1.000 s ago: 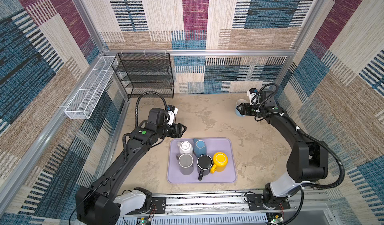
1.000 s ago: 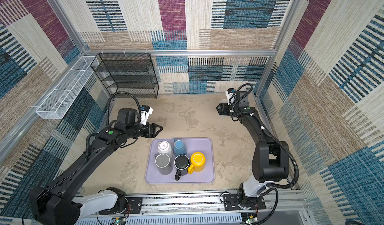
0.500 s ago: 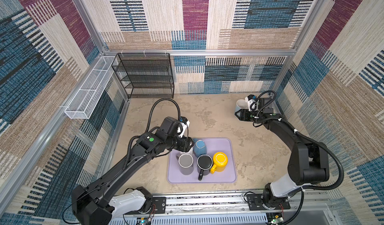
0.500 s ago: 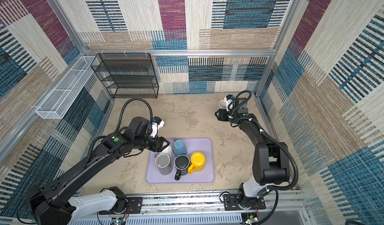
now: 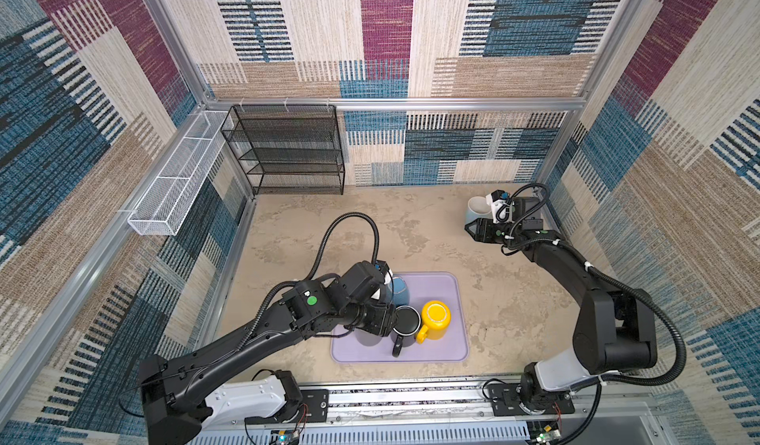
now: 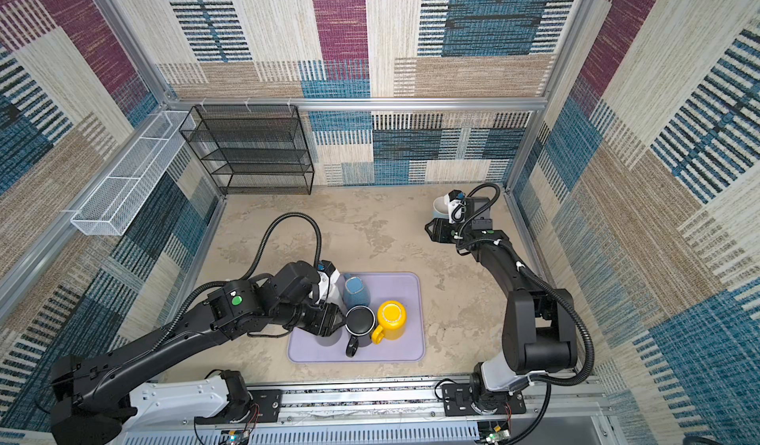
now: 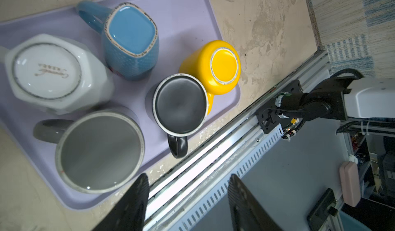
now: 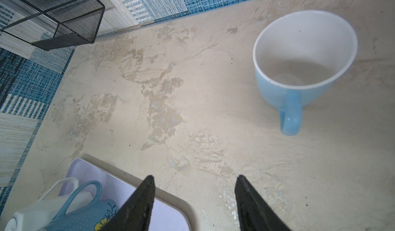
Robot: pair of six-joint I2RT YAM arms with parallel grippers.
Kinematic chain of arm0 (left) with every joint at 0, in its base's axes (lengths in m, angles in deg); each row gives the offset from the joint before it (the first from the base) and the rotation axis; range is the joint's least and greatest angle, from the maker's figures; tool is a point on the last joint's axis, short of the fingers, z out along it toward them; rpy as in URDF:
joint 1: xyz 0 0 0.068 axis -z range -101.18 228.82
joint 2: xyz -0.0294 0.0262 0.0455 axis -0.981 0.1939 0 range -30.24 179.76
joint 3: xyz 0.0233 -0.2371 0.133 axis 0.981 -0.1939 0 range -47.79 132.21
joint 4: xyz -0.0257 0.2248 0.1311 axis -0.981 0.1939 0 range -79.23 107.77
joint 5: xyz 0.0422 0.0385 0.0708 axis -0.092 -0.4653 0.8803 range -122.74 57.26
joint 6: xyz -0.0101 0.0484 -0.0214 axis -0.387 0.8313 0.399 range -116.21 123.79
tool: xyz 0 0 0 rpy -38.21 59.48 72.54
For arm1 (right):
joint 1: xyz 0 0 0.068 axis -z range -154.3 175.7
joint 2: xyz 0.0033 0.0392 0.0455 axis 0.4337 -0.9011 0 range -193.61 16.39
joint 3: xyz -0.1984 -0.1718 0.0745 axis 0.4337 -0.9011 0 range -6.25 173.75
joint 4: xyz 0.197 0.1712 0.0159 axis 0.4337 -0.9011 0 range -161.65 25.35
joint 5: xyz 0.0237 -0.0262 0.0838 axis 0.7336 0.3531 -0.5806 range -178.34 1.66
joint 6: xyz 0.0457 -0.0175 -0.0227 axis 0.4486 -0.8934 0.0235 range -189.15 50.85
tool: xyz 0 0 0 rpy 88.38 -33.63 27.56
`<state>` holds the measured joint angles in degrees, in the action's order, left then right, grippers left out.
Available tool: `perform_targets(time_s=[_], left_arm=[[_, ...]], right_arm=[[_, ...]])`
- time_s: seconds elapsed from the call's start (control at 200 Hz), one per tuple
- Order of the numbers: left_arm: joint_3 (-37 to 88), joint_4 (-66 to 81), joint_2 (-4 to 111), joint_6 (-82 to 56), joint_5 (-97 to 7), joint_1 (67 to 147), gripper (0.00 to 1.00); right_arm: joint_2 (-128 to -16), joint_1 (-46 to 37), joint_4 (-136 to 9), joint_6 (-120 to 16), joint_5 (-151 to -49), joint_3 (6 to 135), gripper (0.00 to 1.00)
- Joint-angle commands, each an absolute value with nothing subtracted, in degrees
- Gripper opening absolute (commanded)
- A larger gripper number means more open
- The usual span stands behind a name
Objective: Turn the mug right side up
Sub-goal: Pick up the mug from the tray.
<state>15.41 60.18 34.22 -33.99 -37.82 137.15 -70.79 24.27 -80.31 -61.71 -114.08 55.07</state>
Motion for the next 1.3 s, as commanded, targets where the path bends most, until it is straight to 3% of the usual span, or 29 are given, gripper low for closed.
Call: perform_targets(time_s=[0.0,0.235,0.877,1.027,1.297], left_arm=[[16.32,62.61,34.94,-42.46,-34.26,140.52,0.6],[17.7,62.6,43.63,-44.88,-32.96,147.76,0.57],[20.04,62.46,59.15,-42.49,-29.84,148.08,0.53],[20.22,62.49,60.69,-42.02,-29.18,148.09,0.43],[20.87,62.5,62.96,-41.25,-26.43,147.9,0.39]], right_arm=[[-69.92,24.19,-77.97,-61.83,-115.06,55.01,0.62],[-69.57,24.13,-79.64,-63.21,-116.59,56.21,0.62],[-67.98,24.17,-81.05,-64.4,-116.56,55.38,0.61],[-67.9,24.14,-80.97,-64.23,-116.44,55.36,0.61],[-67.84,24.23,-81.82,-64.4,-116.26,55.97,0.6]])
